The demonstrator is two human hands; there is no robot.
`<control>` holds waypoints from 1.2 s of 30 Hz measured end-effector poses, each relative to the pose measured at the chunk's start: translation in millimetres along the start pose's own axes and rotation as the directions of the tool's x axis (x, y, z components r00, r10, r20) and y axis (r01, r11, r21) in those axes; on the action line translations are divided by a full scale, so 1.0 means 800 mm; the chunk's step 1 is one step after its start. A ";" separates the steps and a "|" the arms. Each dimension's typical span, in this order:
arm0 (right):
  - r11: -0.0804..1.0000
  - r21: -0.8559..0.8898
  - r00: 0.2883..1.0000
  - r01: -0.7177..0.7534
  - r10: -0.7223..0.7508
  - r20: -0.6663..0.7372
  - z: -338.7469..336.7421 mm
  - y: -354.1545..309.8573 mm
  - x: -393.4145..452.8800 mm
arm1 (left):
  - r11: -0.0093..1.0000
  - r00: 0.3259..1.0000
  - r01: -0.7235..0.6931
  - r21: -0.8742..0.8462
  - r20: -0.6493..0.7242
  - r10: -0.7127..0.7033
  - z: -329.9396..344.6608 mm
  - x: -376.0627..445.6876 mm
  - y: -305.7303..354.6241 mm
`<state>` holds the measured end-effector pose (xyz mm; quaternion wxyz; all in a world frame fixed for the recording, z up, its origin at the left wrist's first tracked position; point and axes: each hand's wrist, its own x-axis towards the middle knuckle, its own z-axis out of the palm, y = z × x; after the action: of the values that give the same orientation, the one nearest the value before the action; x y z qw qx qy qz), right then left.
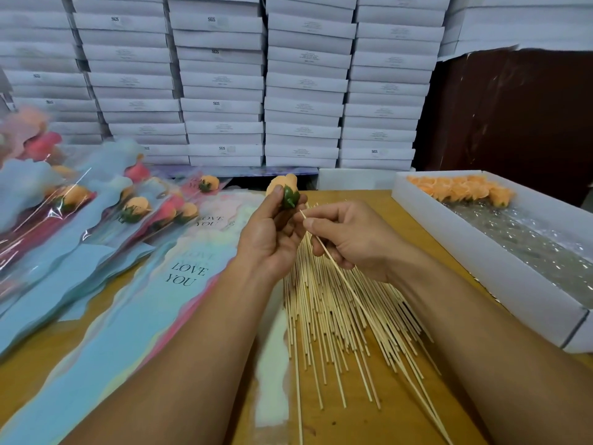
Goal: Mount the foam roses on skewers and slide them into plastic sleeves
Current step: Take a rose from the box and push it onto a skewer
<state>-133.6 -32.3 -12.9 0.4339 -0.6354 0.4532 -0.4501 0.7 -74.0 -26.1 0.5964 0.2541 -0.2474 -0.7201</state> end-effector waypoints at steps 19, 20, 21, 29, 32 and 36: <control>1.000 -0.015 1.000 -0.001 0.001 0.004 -0.002 -0.003 -0.003 | 0.999 0.999 -0.022 0.040 0.027 0.021 0.001 -0.002 -0.004; 1.000 -0.012 1.000 -0.004 0.004 0.002 -0.002 -0.003 -0.002 | 0.999 0.999 -0.023 0.043 0.028 0.022 0.001 -0.002 -0.004; 1.000 -0.008 1.000 -0.005 0.005 0.002 -0.001 -0.002 -0.002 | 0.999 0.999 -0.024 0.045 0.029 0.022 0.001 -0.002 -0.004; 1.000 0.008 1.000 -0.009 0.009 -0.009 -0.001 -0.002 -0.002 | 0.990 0.998 -0.049 0.129 0.043 0.043 0.000 -0.003 -0.006; 1.000 0.013 0.999 -0.025 0.025 -0.024 -0.001 -0.002 0.000 | 0.987 0.997 -0.058 0.150 0.052 0.051 0.000 -0.003 -0.007; 0.998 0.019 0.996 -0.052 0.053 -0.077 -0.001 0.000 0.002 | 0.981 0.996 -0.079 0.177 0.058 0.070 0.003 -0.003 -0.013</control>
<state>-134.0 -34.2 -12.1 0.4330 -0.6016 0.4823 -0.4669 -7.8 -69.9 -30.9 0.5912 0.2787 -0.3358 -0.6783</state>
